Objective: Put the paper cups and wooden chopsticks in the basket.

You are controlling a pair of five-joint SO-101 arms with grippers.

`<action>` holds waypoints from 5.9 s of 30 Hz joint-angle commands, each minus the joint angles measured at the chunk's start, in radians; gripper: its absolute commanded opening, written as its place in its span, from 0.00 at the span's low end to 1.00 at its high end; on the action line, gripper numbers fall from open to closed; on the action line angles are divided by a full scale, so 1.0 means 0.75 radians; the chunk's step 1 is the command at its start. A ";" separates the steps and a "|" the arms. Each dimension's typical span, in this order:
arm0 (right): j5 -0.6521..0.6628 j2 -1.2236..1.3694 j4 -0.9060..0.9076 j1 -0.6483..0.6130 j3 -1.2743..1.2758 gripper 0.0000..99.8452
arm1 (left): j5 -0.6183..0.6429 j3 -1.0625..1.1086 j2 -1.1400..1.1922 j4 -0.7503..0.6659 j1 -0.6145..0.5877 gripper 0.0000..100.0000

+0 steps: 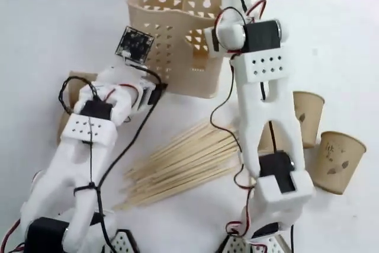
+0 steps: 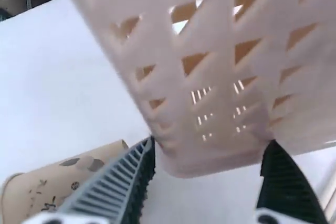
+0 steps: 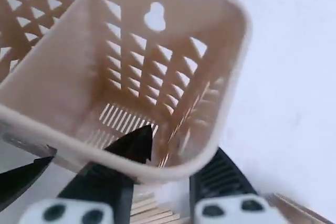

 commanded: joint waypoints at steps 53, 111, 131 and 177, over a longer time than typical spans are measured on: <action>0.151 -0.879 -1.229 -0.095 1.851 0.02 | 0.160 -1.301 0.199 1.330 -0.187 0.28; 0.151 -1.900 -1.265 -0.132 2.731 0.43 | 0.487 -1.399 0.752 0.998 -0.093 0.02; 0.331 -1.936 -1.421 -0.130 2.790 0.17 | 0.399 -2.574 1.325 1.639 -0.050 0.14; 2.079 -0.183 0.183 1.220 0.376 0.23 | -0.164 -0.084 -0.572 1.027 -0.159 0.15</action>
